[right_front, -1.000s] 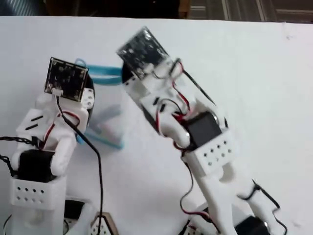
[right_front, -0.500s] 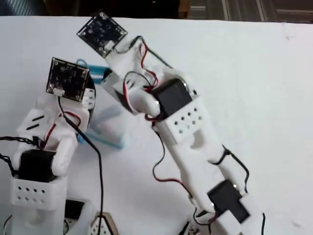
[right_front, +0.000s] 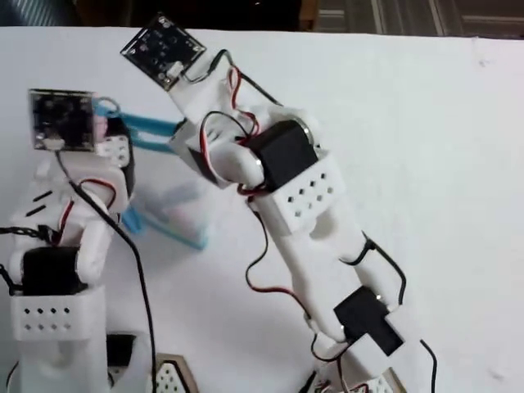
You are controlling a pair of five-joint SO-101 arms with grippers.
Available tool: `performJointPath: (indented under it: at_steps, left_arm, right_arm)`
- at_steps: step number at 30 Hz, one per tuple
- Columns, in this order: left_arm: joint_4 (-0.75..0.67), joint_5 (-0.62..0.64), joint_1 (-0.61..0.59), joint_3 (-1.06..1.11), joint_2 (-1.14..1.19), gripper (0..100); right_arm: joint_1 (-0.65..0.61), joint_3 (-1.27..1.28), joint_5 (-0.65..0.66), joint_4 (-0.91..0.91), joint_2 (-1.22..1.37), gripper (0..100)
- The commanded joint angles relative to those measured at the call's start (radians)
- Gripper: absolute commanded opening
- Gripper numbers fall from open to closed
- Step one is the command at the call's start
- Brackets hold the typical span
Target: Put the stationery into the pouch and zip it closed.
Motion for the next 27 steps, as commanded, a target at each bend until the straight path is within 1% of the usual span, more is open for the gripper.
performJointPath:
  at_steps: [1,5,7,13,20,22,23,24,27]
  left_arm:
    - [-0.075,0.074,-0.035,0.017,-0.005,3]
    - [-0.187,0.092,-0.035,0.089,-0.005,3]
    - [-0.213,0.092,-0.031,0.112,-0.005,3]
    - [-0.209,0.094,-0.028,0.115,-0.010,3]
    - [-0.203,0.094,0.027,0.103,-0.015,3]
    - [-0.141,0.094,0.044,0.055,-0.015,3]
    - [-0.086,0.092,0.053,0.018,-0.015,3]
    - [-0.015,0.091,0.061,-0.028,-0.015,6]
    - [0.213,0.092,0.062,-0.178,-0.015,17]
  right_arm:
    - [-0.035,-0.031,-0.049,0.048,-0.002,1.9]
    - [-0.087,-0.048,-0.058,0.065,0.007,1.9]
    - [-0.104,-0.035,-0.060,0.059,0.007,1.9]
    - [-0.114,-0.003,-0.055,0.058,0.070,2.5]
    - [-0.116,-0.015,-0.054,0.056,0.145,2.2]
    - [-0.113,-0.015,-0.054,0.058,0.151,2.1]
    - [-0.113,-0.015,-0.054,0.058,0.154,2.1]
    - [-0.113,-0.015,-0.054,0.059,0.154,2.0]
    - [-0.113,-0.015,-0.054,0.058,0.154,2.0]
